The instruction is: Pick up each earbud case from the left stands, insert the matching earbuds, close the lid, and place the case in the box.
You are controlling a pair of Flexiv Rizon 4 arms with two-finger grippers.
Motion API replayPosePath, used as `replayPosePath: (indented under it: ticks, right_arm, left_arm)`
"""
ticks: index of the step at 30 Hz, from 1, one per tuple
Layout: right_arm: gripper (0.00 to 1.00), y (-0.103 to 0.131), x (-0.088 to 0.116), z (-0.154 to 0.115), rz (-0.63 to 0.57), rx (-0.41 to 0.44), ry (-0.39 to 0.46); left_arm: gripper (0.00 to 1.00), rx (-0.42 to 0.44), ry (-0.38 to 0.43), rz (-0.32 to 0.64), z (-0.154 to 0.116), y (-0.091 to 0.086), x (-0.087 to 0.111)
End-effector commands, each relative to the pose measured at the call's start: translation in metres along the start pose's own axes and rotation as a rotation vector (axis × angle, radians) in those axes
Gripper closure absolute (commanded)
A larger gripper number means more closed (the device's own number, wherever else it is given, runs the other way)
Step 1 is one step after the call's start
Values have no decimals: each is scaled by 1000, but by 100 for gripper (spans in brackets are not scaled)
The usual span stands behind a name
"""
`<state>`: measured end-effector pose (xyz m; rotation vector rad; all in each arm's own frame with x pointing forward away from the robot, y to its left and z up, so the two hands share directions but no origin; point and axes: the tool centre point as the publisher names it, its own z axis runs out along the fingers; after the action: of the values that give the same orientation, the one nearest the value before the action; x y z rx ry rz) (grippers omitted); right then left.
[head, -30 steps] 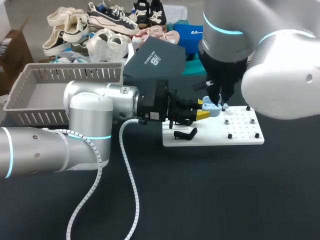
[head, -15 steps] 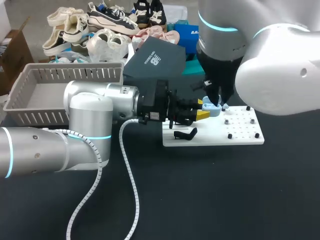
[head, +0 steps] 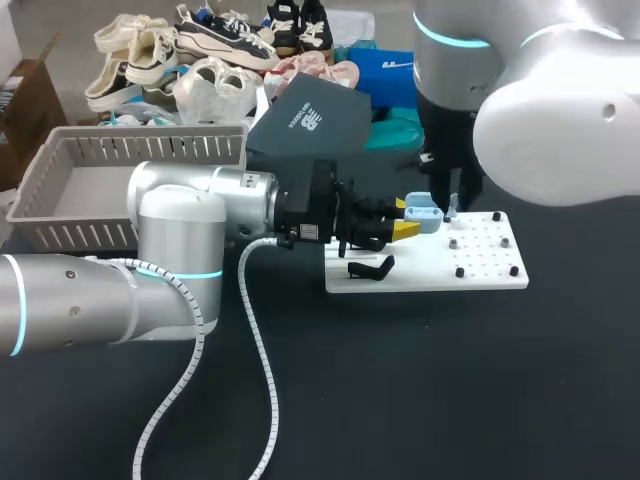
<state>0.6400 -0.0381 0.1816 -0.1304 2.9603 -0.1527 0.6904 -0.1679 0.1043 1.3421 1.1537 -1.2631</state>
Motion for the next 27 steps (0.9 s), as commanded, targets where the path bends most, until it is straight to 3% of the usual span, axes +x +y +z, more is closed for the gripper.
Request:
replayPosePath:
  ticks: [1, 3, 8, 24, 27]
  right_arm:
    - [100, 3, -7, -1, 103, 76, 65]
    - [100, 6, -6, -1, 120, 59, 70]
    - [100, 15, -7, 0, 149, 129, 19]
    - [100, 15, -8, 0, 156, 122, 9]
    - [100, 17, -15, -3, 274, 109, 56]
  left_arm:
    - [100, -3, 0, 1, 1, 0, 1]
    - [100, -3, 0, 1, 1, 0, 1]
    - [100, -3, 0, 1, 1, 0, 1]
    - [100, -3, 0, 1, 1, 0, 1]
    - [100, -3, 0, 1, 1, 0, 1]
